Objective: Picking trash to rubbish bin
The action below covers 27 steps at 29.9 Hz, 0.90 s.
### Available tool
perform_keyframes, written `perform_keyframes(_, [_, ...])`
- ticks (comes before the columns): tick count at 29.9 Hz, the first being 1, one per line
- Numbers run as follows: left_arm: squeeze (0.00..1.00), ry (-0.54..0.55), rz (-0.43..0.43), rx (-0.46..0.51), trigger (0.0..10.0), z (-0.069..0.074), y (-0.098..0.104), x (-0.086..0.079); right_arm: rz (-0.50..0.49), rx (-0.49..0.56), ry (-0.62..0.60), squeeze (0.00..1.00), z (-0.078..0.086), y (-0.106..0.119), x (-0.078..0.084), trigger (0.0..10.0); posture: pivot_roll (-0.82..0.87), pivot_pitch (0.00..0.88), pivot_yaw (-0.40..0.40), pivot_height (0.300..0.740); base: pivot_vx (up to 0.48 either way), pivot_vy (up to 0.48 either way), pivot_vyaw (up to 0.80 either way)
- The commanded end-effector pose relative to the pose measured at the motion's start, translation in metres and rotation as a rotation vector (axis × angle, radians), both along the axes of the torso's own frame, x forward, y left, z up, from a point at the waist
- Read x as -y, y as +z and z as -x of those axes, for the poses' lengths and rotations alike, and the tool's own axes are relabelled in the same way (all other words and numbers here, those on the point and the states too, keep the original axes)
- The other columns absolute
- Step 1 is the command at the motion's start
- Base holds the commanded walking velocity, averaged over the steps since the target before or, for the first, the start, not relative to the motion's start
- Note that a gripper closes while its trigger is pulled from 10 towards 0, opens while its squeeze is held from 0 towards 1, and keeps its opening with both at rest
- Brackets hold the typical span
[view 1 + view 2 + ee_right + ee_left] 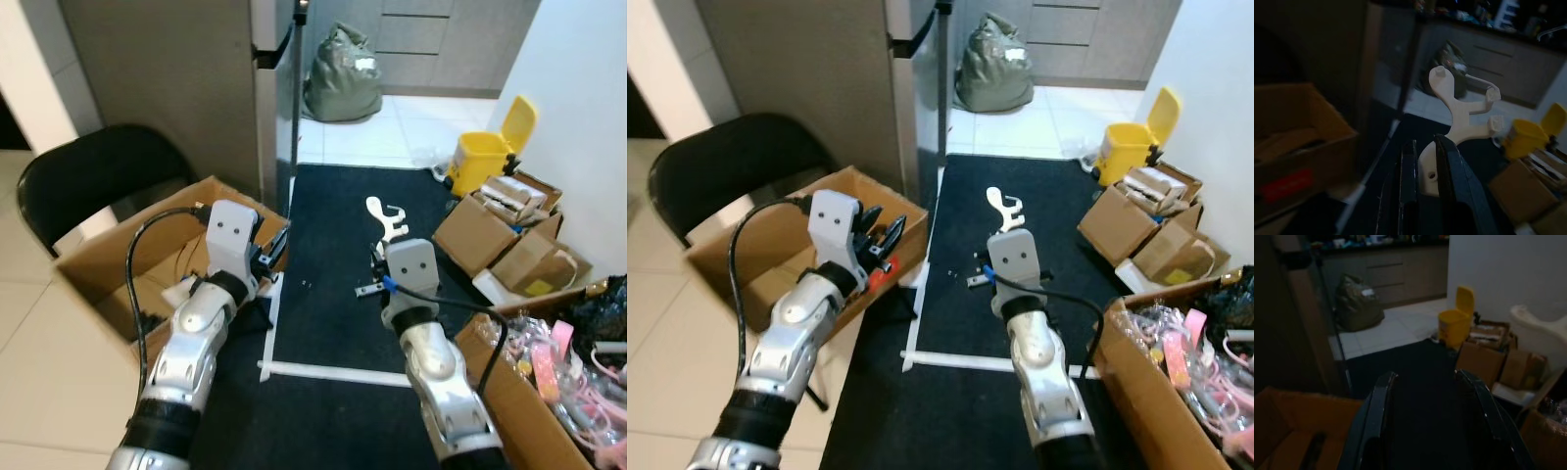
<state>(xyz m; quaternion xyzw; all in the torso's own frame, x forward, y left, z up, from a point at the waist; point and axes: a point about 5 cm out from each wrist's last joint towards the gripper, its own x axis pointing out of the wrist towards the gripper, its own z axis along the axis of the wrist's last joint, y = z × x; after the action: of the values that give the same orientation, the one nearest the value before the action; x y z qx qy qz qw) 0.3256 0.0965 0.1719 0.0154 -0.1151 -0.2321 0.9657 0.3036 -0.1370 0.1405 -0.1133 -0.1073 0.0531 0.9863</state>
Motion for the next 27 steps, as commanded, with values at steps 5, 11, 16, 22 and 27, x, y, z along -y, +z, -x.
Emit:
perform_keyframes(5, [0.00,0.021,-0.006,-0.018,10.0,0.0004,-0.0049,-0.0088,-0.012,0.002,0.007,0.00,-0.0010,0.0012,-0.0042,10.0,-0.04,0.052,0.053,0.740,0.395,0.000,0.00])
perform_keyframes(11, [0.00,0.021,-0.008,-0.018,10.0,0.0005,-0.0049,-0.0092,0.012,0.005,0.006,0.00,-0.0007,0.0011,-0.0049,10.0,-0.04,0.054,0.055,0.740,0.391,0.000,0.00])
perform_keyframes(16, [0.00,0.020,-0.011,-0.018,10.0,0.0005,-0.0048,-0.0094,0.046,0.003,0.013,0.00,-0.0001,-0.0001,-0.0070,10.0,-0.04,0.056,0.057,0.740,0.392,0.000,0.32])
perform_keyframes(22, [0.00,0.020,-0.013,-0.019,10.0,0.0008,-0.0046,-0.0100,0.043,-0.001,0.012,0.00,0.0004,-0.0012,-0.0076,10.0,-0.03,0.062,0.057,0.740,0.391,0.000,0.80])
perform_keyframes(27, [0.00,0.020,-0.015,-0.020,10.0,0.0010,-0.0046,-0.0105,0.040,0.000,0.009,0.00,0.0005,-0.0012,-0.0075,10.0,-0.03,0.062,0.058,0.740,0.389,0.000,0.80])
